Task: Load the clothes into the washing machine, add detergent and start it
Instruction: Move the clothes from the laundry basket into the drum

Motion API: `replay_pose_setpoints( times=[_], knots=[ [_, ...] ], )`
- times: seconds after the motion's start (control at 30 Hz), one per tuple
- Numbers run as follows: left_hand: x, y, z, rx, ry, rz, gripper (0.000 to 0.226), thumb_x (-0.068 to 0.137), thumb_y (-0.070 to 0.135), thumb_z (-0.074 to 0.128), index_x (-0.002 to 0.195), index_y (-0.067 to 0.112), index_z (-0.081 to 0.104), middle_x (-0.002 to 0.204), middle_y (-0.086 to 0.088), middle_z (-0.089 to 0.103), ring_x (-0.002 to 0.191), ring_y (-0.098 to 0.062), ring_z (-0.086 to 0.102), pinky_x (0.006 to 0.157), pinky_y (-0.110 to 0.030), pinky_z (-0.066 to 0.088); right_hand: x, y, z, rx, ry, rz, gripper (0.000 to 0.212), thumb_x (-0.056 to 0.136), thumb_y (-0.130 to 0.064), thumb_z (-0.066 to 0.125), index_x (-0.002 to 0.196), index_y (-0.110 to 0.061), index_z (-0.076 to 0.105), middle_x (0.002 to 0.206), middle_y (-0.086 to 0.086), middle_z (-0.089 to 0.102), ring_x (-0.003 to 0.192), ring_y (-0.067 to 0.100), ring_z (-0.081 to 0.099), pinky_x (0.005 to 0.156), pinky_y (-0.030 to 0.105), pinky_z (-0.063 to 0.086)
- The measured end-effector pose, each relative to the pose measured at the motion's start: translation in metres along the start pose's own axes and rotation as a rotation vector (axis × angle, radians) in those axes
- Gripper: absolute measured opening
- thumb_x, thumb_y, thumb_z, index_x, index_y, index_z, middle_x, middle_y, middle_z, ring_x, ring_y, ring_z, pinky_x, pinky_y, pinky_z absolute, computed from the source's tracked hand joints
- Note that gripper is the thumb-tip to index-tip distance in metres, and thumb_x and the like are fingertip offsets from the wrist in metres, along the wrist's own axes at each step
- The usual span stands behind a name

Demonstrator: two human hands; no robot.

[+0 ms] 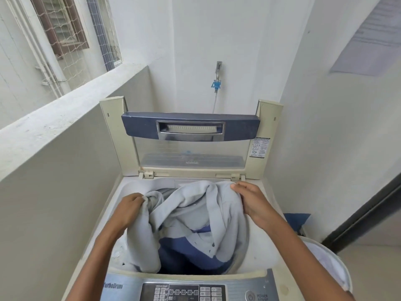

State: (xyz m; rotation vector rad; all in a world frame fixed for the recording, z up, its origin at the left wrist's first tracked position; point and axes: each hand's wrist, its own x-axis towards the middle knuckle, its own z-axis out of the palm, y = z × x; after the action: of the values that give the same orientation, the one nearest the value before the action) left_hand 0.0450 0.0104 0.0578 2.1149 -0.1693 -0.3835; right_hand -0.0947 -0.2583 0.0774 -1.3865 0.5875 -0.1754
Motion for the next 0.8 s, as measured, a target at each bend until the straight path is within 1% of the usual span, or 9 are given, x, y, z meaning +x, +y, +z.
replay_pose_setpoints(
  times=[0.1,0.17,0.23,0.33,0.4,0.47,0.63,0.73,0.8],
  knots=[
    [0.026,-0.010,0.018,0.170,0.020,-0.049,0.021,0.090,0.009,0.042,0.091,0.005,0.062,0.097,-0.015,0.061,0.091,-0.032,0.057,0.077,-0.034,0.043,0.027,0.028,0.004,-0.213,0.070,0.109,0.020,0.090,-0.010,0.051,0.071,-0.015,0.050,0.068,0.009,0.043,0.051,0.019,0.046,0.049,0.024,0.035],
    [0.033,-0.019,0.032,0.221,-0.012,-0.091,0.030,0.089,0.013,0.044,0.116,0.007,0.055,0.117,-0.016,0.060,0.108,-0.035,0.057,0.093,-0.038,0.046,0.030,0.046,0.009,-0.442,0.005,0.253,0.006,0.091,-0.014,0.051,0.096,-0.016,0.050,0.082,0.010,0.049,0.060,0.021,0.054,0.051,0.024,0.041],
    [0.031,-0.024,0.042,0.225,-0.036,-0.078,0.039,0.091,0.011,0.045,0.129,0.007,0.047,0.130,-0.016,0.054,0.119,-0.034,0.052,0.101,-0.038,0.039,0.028,0.062,0.005,-0.576,-0.069,0.321,0.035,0.090,-0.018,0.053,0.123,-0.021,0.041,0.101,0.008,0.050,0.078,0.022,0.054,0.059,0.026,0.044],
    [0.030,-0.028,0.053,0.164,-0.112,-0.075,0.033,0.090,0.010,0.048,0.122,0.006,0.053,0.116,-0.016,0.062,0.104,-0.032,0.061,0.097,-0.041,0.048,0.016,0.060,-0.005,-0.553,-0.166,0.303,0.033,0.092,-0.020,0.052,0.124,-0.015,0.047,0.111,0.005,0.053,0.076,0.019,0.060,0.067,0.026,0.050],
    [0.029,-0.021,0.060,0.152,-0.192,-0.061,0.027,0.091,0.008,0.046,0.114,0.002,0.057,0.100,-0.014,0.066,0.086,-0.028,0.065,0.078,-0.037,0.055,0.007,0.056,-0.018,-0.552,-0.245,0.281,0.024,0.091,-0.019,0.053,0.114,-0.012,0.058,0.108,0.007,0.061,0.074,0.016,0.063,0.071,0.027,0.052],
    [0.027,-0.008,0.071,0.197,-0.274,-0.005,0.023,0.092,0.009,0.045,0.111,0.004,0.057,0.098,-0.013,0.065,0.078,-0.024,0.063,0.065,-0.026,0.051,-0.003,0.052,-0.033,-0.503,-0.275,0.266,0.023,0.091,-0.017,0.054,0.110,-0.009,0.062,0.104,0.009,0.066,0.079,0.017,0.066,0.073,0.027,0.053],
    [0.014,0.042,0.118,0.202,-0.484,0.114,0.013,0.093,0.016,0.049,0.104,0.016,0.056,0.109,-0.013,0.064,0.095,-0.028,0.065,0.093,-0.044,0.051,-0.026,0.043,-0.090,-0.271,-0.098,0.191,0.019,0.093,-0.012,0.052,0.105,-0.007,0.065,0.100,0.011,0.070,0.083,0.021,0.068,0.074,0.028,0.054],
    [-0.001,0.084,0.161,0.167,-0.669,0.185,0.019,0.086,0.023,0.053,0.102,0.015,0.056,0.106,-0.010,0.062,0.105,-0.029,0.062,0.096,-0.042,0.050,-0.035,0.040,-0.139,-0.087,0.114,0.131,0.016,0.093,-0.006,0.050,0.096,-0.005,0.065,0.092,0.013,0.069,0.072,0.022,0.067,0.068,0.028,0.053],
    [-0.011,0.113,0.198,0.132,-0.774,0.202,0.014,0.090,0.017,0.051,0.103,0.015,0.056,0.104,-0.009,0.063,0.097,-0.026,0.064,0.090,-0.030,0.053,-0.042,0.040,-0.178,-0.045,0.232,0.096,0.017,0.094,-0.003,0.047,0.097,-0.003,0.064,0.089,0.014,0.069,0.070,0.022,0.065,0.064,0.026,0.053]
  ],
)
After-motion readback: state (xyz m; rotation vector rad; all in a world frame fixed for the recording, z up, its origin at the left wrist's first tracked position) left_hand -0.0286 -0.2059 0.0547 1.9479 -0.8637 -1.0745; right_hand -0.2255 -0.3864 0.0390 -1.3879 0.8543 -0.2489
